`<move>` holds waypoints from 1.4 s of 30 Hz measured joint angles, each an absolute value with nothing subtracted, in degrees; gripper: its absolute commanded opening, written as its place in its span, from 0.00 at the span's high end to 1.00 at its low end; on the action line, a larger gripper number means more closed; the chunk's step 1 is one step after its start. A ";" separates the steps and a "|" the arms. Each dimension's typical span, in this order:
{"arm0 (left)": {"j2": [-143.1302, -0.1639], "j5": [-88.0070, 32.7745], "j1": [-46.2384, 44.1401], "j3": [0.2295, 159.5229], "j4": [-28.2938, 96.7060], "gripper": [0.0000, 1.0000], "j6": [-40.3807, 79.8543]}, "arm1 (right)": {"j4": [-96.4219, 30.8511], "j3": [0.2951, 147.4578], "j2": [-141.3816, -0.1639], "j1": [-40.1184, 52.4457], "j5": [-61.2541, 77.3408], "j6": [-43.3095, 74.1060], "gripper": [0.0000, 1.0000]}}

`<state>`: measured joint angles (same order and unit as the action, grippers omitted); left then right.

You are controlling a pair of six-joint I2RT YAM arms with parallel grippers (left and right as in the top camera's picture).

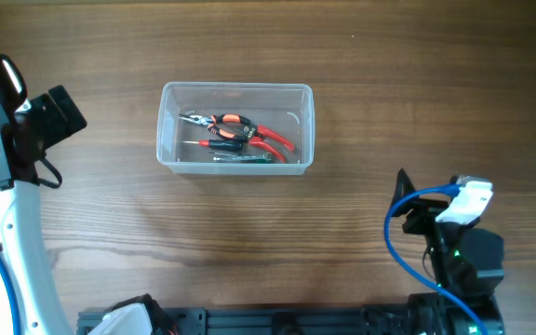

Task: Pack container

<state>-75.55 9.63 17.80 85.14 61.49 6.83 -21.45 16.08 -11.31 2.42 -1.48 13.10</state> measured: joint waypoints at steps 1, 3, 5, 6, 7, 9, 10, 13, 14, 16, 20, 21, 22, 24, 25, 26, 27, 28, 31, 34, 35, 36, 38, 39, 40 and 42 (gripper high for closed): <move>-75.55 9.63 17.80 85.14 61.47 0.00 6.83 | -21.43 15.14 -10.48 2.42 -1.26 12.99 0.00; -75.55 9.63 17.80 85.14 61.49 0.00 6.83 | -21.15 13.13 -8.71 2.42 -0.89 12.86 0.00; -75.55 9.63 17.80 85.14 61.49 0.00 6.83 | -21.04 11.55 -7.09 2.42 -0.32 12.75 0.00; -75.53 9.63 17.80 85.14 61.49 0.00 6.83 | -20.93 10.94 -6.20 2.42 0.01 12.75 0.00; -75.55 9.63 17.80 85.14 61.49 0.00 6.83 | -20.80 10.41 -5.30 2.42 0.21 12.75 0.00; -75.55 9.63 17.80 85.14 61.47 0.00 6.83 | -20.51 9.21 -3.20 2.42 0.84 12.97 0.00; -75.53 9.63 17.80 85.14 61.49 0.00 6.83 | -20.47 8.67 -2.37 2.42 1.02 13.41 0.00; -75.55 9.63 17.80 85.14 61.49 0.00 6.83 | -20.49 7.57 -1.21 2.42 1.34 15.42 0.00; -75.55 9.63 17.80 85.14 61.49 0.00 6.83 | -20.47 7.53 -1.19 2.42 1.43 16.56 0.00; -75.55 9.63 17.80 85.14 61.49 0.00 6.83 | -20.47 7.53 -1.15 2.42 1.50 18.20 0.00; -75.55 9.63 17.80 85.14 61.49 0.00 6.83 | -20.47 7.53 -1.15 2.42 1.52 19.73 0.00; -75.55 9.63 17.80 85.14 61.49 0.00 6.83 | -20.47 7.53 -1.15 2.42 1.52 19.92 0.00; -75.55 9.63 17.80 85.14 61.49 0.00 6.83 | -20.47 7.53 -1.15 2.42 1.52 20.08 0.00; -75.55 9.63 17.80 85.14 61.49 0.00 6.83 | -20.47 7.53 -1.15 2.42 1.52 20.34 0.00; -75.55 9.63 17.80 85.14 61.49 0.00 6.83 | -20.47 7.53 -1.15 2.42 1.52 20.38 0.00; -75.55 9.63 17.80 85.14 61.49 0.00 6.83 | -20.47 7.53 -1.15 2.42 1.52 20.38 0.00; -75.55 9.63 17.80 85.14 61.49 0.00 6.83 | -20.47 7.53 -1.15 2.42 1.52 20.43 0.00; -75.55 9.63 17.80 85.14 61.49 0.00 6.83 | -20.47 7.53 -1.15 2.42 1.52 20.58 0.00; -75.55 9.63 17.80 85.14 61.49 0.00 6.83 | -20.47 7.53 -1.15 2.42 1.52 20.60 0.00; -75.55 9.63 17.80 85.14 61.49 0.00 6.83 | -20.47 7.53 -1.15 2.42 1.50 20.67 0.00; -75.53 9.63 17.80 85.14 61.49 0.00 6.83 | -20.47 7.53 -1.15 2.42 1.52 20.78 0.00; -75.55 9.63 17.80 85.14 61.49 0.00 6.83 | -20.47 7.53 -1.15 2.42 1.52 20.78 0.00; -75.55 9.63 17.80 85.14 61.49 0.00 6.83 | -20.47 7.53 -1.15 2.42 1.52 20.78 0.00; -75.55 9.63 17.80 85.14 61.49 0.00 6.83 | -20.47 7.53 -1.15 2.42 1.52 20.78 0.00; -75.55 9.63 17.80 85.14 61.49 0.00 6.83 | -20.47 7.53 -1.15 2.42 1.52 20.78 0.00; -75.53 9.63 17.78 85.14 61.49 0.00 6.83 | -20.47 7.53 -1.15 2.42 1.52 20.78 0.00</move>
